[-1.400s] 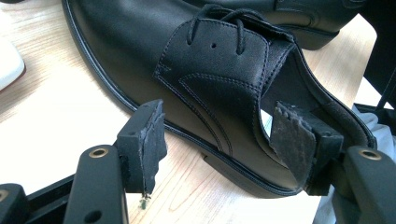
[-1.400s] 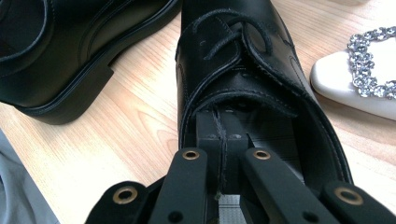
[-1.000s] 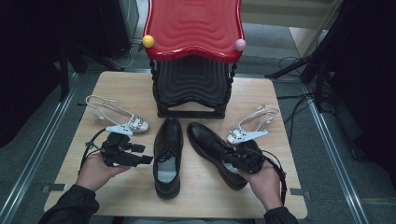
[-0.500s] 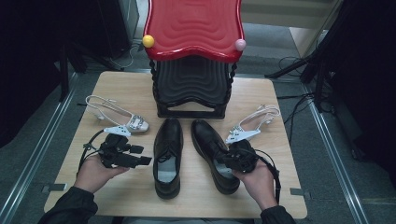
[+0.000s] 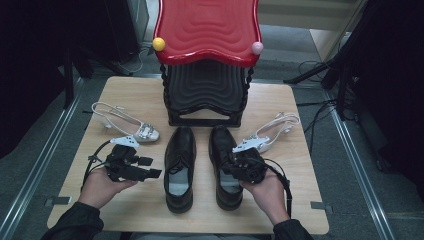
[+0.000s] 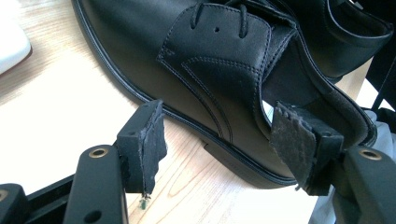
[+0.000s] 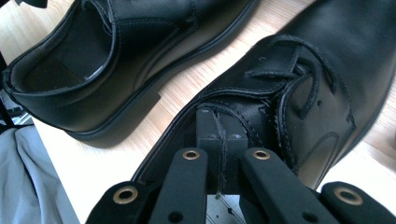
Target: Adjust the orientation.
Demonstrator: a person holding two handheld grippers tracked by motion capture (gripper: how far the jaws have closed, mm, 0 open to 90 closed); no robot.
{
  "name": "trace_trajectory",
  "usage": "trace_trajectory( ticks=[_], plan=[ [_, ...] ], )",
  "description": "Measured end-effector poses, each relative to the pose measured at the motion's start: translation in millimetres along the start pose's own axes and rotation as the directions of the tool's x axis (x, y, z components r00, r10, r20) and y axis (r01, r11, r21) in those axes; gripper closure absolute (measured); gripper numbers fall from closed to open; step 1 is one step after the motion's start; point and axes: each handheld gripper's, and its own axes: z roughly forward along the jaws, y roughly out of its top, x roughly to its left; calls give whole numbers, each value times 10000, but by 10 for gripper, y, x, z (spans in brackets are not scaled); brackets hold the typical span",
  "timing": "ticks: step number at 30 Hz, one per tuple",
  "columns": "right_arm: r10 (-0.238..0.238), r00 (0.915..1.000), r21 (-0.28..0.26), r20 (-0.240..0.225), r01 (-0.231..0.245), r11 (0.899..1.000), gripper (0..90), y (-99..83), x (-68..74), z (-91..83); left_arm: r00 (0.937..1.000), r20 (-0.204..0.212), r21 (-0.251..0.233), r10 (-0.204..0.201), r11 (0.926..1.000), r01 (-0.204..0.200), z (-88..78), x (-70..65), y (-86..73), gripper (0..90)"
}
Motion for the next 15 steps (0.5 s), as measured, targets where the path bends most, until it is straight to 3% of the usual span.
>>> trace_trajectory(
  ticks=[15],
  plan=[
    [-110, 9992, -45, -390, 108, 9999, 900, 90, 84, 135, 9999, 154, -227, -58, 9997, 62, 35, 47, -14, 472]
  ],
)
